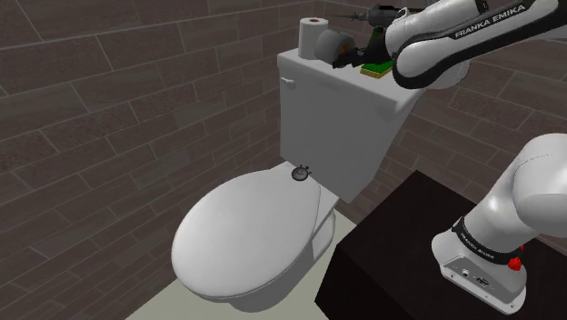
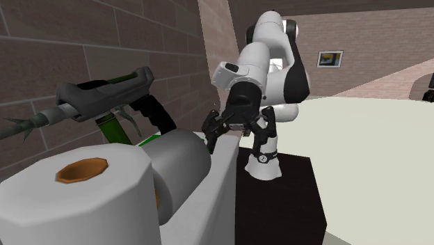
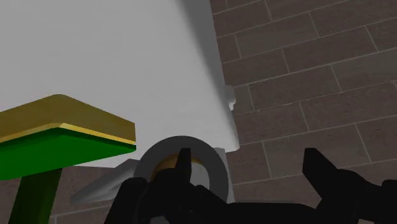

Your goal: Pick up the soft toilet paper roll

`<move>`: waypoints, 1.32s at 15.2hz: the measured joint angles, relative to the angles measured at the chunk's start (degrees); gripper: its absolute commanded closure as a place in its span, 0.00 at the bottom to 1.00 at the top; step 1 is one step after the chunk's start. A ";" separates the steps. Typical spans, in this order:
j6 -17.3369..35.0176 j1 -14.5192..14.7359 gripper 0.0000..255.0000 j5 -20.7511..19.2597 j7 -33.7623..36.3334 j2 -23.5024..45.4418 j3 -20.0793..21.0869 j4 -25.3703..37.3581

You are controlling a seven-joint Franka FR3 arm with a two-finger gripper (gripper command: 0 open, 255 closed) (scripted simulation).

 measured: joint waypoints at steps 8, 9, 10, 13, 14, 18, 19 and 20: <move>31.21 20.76 0.00 -13.98 12.52 16.61 -25.56 6.69; 32.50 21.02 0.00 -15.14 13.89 17.88 -26.34 6.85; 33.53 21.18 0.00 -15.83 14.87 18.88 -26.78 6.86; 35.64 21.57 0.00 -17.61 17.47 20.33 -27.45 6.17; 35.75 21.66 0.00 -17.96 18.16 20.23 -27.59 6.14; 32.94 21.91 1.00 -19.57 20.38 21.06 -28.21 7.13; 32.86 21.86 1.00 -19.21 20.17 21.09 -28.19 7.23; 32.83 21.89 1.00 -19.19 20.25 21.06 -28.18 7.21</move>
